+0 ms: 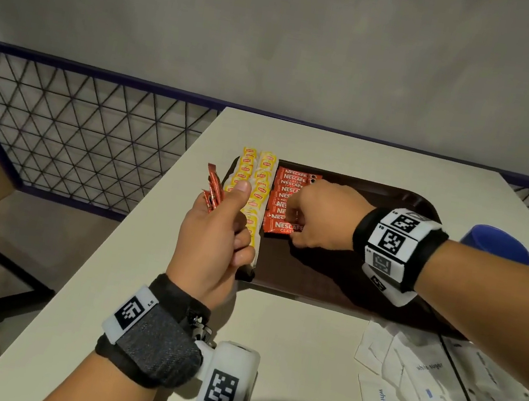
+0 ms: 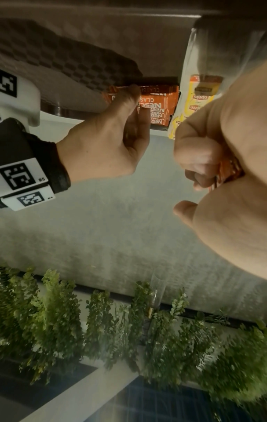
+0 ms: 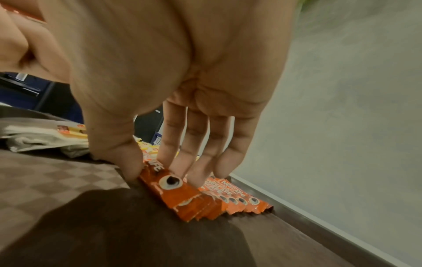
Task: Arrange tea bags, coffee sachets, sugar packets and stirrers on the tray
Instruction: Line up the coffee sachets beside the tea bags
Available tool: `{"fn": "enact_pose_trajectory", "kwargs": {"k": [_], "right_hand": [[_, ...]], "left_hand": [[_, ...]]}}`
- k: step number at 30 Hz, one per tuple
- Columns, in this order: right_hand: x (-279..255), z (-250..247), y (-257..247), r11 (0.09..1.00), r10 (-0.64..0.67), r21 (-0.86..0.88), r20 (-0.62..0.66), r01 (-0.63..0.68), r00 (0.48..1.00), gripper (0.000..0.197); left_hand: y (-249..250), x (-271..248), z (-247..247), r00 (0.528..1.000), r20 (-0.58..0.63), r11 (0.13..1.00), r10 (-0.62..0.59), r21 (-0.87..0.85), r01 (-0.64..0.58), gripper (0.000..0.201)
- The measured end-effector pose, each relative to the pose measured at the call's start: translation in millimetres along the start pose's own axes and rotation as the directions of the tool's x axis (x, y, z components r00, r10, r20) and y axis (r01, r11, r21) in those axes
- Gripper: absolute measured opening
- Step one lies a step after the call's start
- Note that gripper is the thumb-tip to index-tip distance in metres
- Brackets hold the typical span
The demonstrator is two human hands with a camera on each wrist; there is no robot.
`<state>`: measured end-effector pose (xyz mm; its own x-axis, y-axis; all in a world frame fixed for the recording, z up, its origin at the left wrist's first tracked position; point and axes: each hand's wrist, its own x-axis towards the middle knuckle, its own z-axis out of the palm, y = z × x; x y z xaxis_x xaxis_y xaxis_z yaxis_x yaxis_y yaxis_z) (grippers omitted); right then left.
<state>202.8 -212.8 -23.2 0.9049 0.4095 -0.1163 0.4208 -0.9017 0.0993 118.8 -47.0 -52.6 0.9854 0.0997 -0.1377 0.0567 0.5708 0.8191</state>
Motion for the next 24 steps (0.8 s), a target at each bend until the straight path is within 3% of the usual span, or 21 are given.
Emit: {"fn": "enact_pose_trajectory", "kwargs": {"k": [24], "right_hand": [[5.9,3.2,-6.4,0.999,-0.021,-0.038,-0.006,0.021,1.0,0.034]], "left_hand": [[0.6,-0.8,-1.3,1.0,0.016,1.0,-0.004,-0.007,0.004,0.032]]}}
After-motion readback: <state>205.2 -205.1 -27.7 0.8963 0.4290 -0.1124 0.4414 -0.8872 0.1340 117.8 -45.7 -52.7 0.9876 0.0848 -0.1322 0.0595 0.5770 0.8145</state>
